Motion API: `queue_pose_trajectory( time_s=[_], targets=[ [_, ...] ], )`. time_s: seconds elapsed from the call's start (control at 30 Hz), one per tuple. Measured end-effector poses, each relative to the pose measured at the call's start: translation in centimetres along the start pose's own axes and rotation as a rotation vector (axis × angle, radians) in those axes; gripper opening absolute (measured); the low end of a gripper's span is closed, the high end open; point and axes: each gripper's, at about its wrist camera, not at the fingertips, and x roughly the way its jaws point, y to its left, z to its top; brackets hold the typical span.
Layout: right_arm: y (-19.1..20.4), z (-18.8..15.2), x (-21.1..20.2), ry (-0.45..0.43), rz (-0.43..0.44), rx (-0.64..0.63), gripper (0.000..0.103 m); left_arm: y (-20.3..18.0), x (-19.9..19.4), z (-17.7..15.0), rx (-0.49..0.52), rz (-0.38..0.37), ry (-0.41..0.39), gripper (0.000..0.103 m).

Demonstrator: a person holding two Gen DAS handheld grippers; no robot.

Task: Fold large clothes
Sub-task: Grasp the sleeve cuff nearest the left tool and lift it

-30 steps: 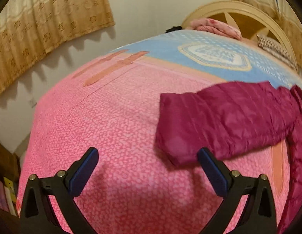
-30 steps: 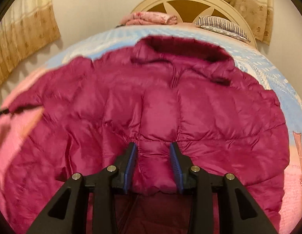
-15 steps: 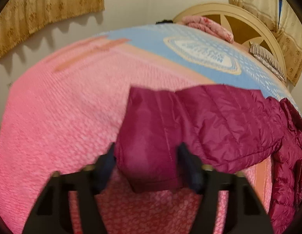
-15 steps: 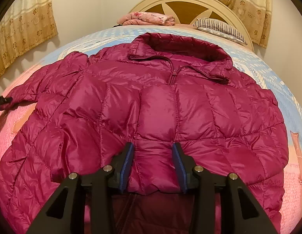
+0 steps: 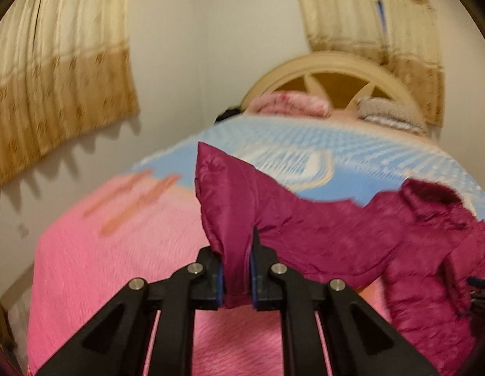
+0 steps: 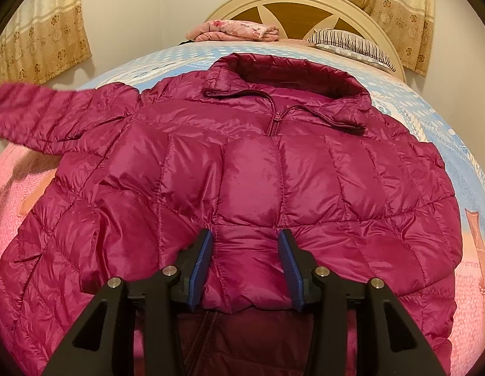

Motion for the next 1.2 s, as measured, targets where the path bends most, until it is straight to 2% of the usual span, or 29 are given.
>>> queue_pose_trajectory(
  time_s=[0.23, 0.37, 0.5, 0.7, 0.93, 1.07, 1.2],
  targets=[
    [-0.2, 0.4, -0.6, 0.01, 0.015, 0.007, 0.045, -4.1, -2.6, 4.5, 0.065, -0.11, -0.104, 0.012],
    [-0.7, 0.3, -2.5, -0.005, 0.047, 0.022, 0.046, -7.1, -4.0, 5.5, 0.116, -0.186, -0.145, 0.012],
    [-1.9, 0.1, -4.9, -0.058, 0.075, 0.05, 0.046, -10.4, -5.3, 5.8, 0.164, -0.251, -0.16, 0.012],
    [-4.5, -0.6, -7.0, -0.125, 0.061, 0.127, 0.046, -15.3, -6.1, 4.9, 0.251, -0.331, -0.16, 0.012],
    [-6.6, -1.9, -6.6, -0.112, 0.041, 0.178, 0.047, -19.5, -6.3, 2.8, 0.326, -0.41, -0.106, 0.012],
    [-7.4, -2.7, -6.1, -0.099, 0.044, 0.222, 0.047, -21.8, -6.2, 0.9, 0.336, -0.465, -0.055, 0.012],
    [-7.7, -3.3, -5.3, -0.08, 0.046, 0.244, 0.047, -24.6, -5.6, -1.4, 0.375, -0.475, -0.022, 0.012]
  ],
)
